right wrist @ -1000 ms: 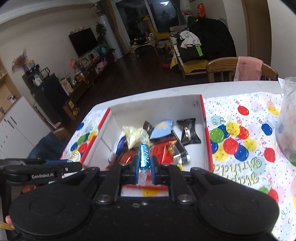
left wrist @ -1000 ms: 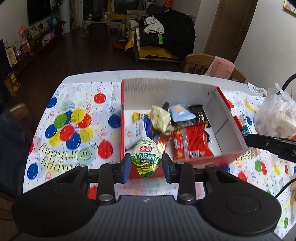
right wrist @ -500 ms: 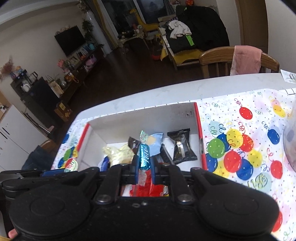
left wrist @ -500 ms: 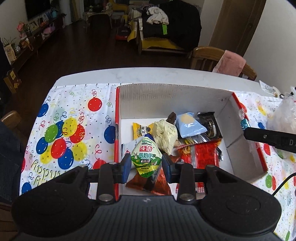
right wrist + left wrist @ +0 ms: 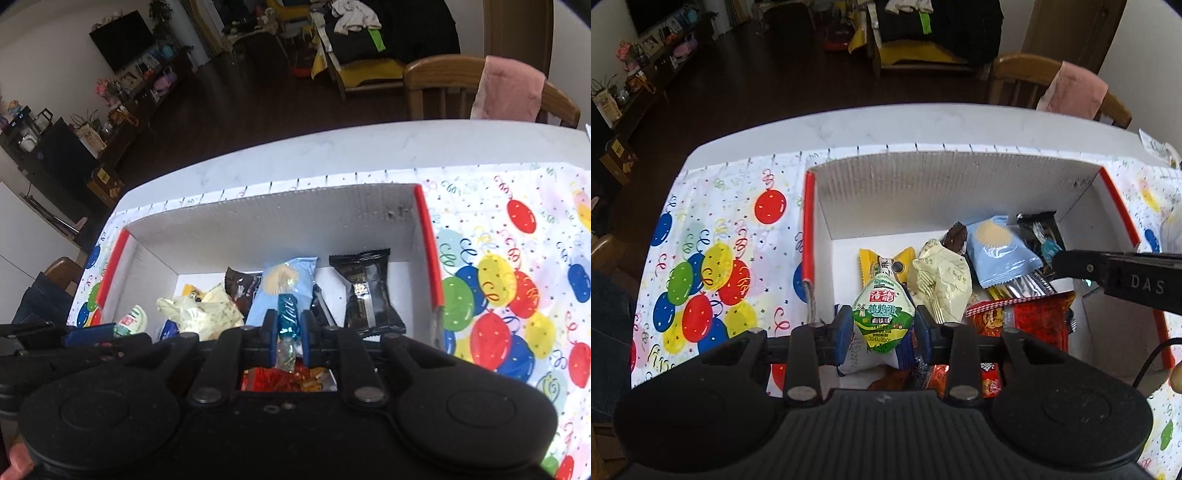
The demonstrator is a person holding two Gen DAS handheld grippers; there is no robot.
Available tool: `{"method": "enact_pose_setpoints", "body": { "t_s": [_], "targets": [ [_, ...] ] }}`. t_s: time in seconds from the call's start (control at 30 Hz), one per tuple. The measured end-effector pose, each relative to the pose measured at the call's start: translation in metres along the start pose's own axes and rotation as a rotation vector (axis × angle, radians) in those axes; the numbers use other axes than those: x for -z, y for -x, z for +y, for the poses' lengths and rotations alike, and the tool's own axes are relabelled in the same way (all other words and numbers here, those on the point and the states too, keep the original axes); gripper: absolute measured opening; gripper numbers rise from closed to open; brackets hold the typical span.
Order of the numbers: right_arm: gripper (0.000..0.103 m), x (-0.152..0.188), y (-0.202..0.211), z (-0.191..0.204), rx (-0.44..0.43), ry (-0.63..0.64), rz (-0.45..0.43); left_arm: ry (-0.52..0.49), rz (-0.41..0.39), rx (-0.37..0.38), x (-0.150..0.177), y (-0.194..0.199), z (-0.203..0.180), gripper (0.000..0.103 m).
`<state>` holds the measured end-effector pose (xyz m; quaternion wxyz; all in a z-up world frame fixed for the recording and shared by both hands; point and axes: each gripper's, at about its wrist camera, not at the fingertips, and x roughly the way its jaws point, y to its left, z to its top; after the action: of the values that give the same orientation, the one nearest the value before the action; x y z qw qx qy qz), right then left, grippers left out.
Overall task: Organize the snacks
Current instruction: 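Open both tools to release the candies into the box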
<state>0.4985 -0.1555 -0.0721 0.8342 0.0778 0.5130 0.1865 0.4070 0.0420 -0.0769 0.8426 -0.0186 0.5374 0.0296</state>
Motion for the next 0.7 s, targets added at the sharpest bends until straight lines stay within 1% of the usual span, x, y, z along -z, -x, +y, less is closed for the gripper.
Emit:
{"method": "enact_pose_setpoints", "body": {
  "t_s": [0.2, 0.33, 0.37, 0.47, 0.57, 0.7],
  "targets": [
    [0.011, -0.001, -0.017, 0.003, 0.012, 0.026, 0.041, -0.026, 0.045, -0.005, -0.003, -0.017, -0.005, 0.035],
    [0.011, 0.0, -0.023, 0.002, 0.011, 0.026, 0.057, -0.06, 0.052, -0.004, -0.004, -0.022, -0.011, 0.035],
    [0.012, 0.0, -0.024, 0.001, 0.011, 0.024, 0.057, -0.067, 0.053, -0.007, -0.004, -0.022, -0.012, 0.035],
    [0.02, 0.0, -0.026, 0.001, 0.008, 0.022, 0.064, -0.075, 0.055, -0.014, -0.004, -0.024, -0.014, 0.035],
    [0.023, 0.0, -0.026, 0.002, 0.007, 0.032, 0.08, -0.068, 0.063, -0.011, -0.006, -0.025, -0.013, 0.035],
    [0.025, 0.002, -0.023, 0.001, 0.011, 0.024, 0.081, -0.056, 0.066, -0.01, -0.007, -0.024, -0.012, 0.035]
  ]
}}
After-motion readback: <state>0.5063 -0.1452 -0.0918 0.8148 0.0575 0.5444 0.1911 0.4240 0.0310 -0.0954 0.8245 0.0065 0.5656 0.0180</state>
